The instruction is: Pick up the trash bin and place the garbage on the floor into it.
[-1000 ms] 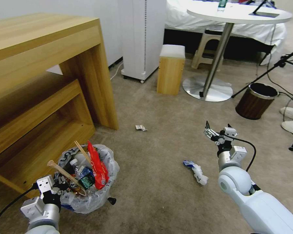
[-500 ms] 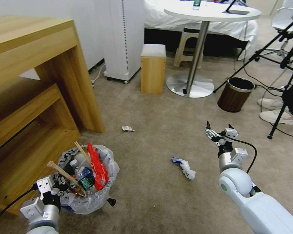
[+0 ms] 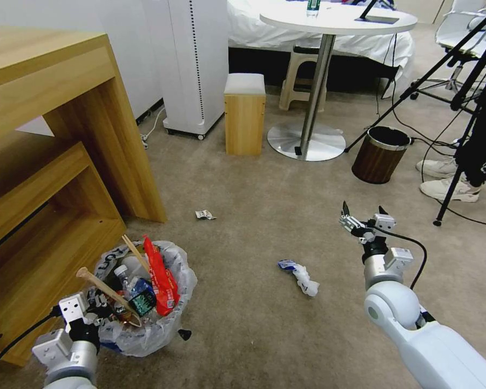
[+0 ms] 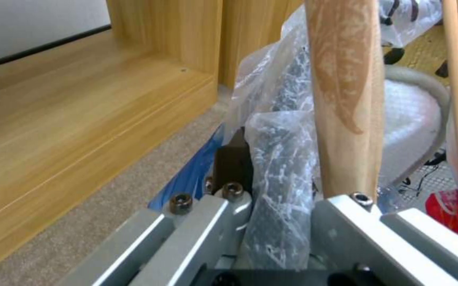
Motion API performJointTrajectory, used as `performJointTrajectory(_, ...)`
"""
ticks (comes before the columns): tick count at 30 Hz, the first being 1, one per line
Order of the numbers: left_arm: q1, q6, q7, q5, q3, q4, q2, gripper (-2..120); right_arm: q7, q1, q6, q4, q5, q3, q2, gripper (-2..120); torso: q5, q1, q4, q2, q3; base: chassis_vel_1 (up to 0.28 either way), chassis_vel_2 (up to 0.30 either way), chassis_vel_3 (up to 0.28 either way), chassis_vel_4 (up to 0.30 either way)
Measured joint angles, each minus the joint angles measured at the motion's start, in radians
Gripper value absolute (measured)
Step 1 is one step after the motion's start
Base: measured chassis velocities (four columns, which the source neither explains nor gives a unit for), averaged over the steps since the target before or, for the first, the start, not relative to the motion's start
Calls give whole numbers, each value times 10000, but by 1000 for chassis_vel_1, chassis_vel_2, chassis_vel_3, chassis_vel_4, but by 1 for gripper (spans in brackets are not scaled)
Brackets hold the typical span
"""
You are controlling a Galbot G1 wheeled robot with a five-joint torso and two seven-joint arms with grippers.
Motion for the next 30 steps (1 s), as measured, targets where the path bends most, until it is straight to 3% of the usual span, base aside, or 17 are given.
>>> performJointTrajectory(22,-99,15,10,-36,12,96,62,1,-112,23,182,-207,-45,-152,28,100,1,0,0,0,1,-21,18,26,-25)
performJointTrajectory(25,-133,15,10,-38,19,142,68,1,-151,23,-229,-169,499,-219,-59,100,0,0,-1,0,0,0,0,0,0)
performJointTrajectory(29,-212,16,11,-44,47,230,59,1,-68,219,-1787,-194,2378,-663,-276,100,-1,0,-1,1,-1,0,0,0,0)
performJointTrajectory(30,-212,16,11,-44,47,230,59,1,-68,219,-1787,-194,2378,-663,-276,100,-1,0,-1,1,-1,0,0,0,0)
